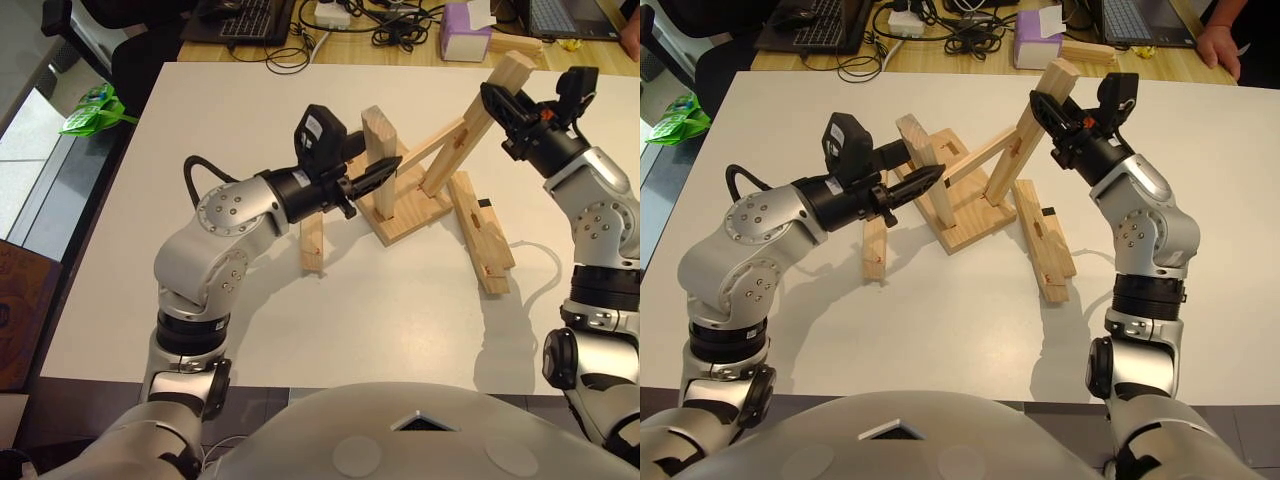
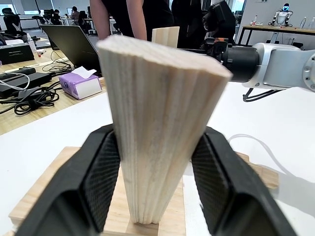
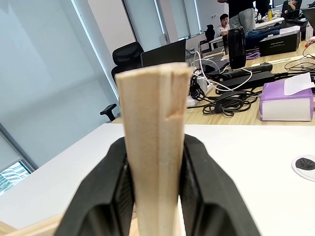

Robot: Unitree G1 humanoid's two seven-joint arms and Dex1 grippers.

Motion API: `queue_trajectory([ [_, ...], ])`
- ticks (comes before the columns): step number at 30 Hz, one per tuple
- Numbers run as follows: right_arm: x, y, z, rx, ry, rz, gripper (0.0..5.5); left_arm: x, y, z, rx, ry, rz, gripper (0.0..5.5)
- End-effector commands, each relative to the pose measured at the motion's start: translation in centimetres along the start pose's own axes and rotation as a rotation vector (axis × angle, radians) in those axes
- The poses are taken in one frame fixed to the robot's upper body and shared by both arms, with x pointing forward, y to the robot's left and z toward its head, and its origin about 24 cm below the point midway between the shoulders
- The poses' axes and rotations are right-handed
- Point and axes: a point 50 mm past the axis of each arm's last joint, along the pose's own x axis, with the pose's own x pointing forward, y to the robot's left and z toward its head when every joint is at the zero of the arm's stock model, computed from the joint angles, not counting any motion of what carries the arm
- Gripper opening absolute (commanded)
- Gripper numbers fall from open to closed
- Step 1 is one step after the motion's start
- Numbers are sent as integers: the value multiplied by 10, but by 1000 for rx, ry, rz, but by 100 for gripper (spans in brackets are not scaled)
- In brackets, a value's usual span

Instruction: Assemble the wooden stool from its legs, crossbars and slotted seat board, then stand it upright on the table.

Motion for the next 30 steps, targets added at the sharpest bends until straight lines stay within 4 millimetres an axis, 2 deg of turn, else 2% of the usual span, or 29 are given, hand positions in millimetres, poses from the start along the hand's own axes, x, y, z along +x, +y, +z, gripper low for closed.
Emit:
queue_trajectory([
  [1,-5,-9,-23,67,135,-51,102,6,-10,-1,4,9,-94,210],
  [9,5,-4,-14,56,139,-18,102,10,-14,-1,19,10,-111,210],
  [20,7,13,-16,-31,136,49,102,12,-14,-3,35,51,-131,210],
  [30,7,12,-17,-95,139,36,102,11,-12,-4,42,63,-121,210],
])
